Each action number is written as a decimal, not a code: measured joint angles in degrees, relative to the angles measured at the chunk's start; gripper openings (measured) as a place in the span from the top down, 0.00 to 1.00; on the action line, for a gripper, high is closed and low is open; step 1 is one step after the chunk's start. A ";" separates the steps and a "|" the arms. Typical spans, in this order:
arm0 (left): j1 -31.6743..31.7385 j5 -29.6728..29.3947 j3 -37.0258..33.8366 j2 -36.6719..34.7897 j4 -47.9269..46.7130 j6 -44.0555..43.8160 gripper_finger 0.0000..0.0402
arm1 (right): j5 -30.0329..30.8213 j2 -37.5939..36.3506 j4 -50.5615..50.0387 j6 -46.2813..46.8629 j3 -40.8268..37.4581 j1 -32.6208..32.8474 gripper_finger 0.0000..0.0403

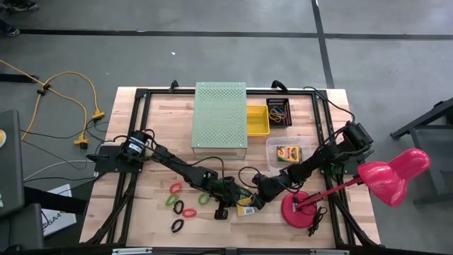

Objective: Pick & Place Office Desk Supplies
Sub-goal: Put the crayon box into the transparent bin

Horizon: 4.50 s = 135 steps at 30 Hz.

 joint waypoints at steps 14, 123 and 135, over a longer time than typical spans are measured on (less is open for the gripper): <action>-3.14 -8.03 -0.05 -2.66 -1.53 2.09 1.00 | 0.97 -0.09 -3.43 2.80 0.42 0.63 0.68; -7.34 -21.62 -0.32 -4.25 2.62 13.36 1.00 | 1.98 -0.01 3.77 0.18 0.26 -0.93 0.89; -9.48 -25.36 -0.29 -7.91 0.51 15.36 1.00 | 1.87 -0.07 4.95 -0.91 0.28 -0.90 0.93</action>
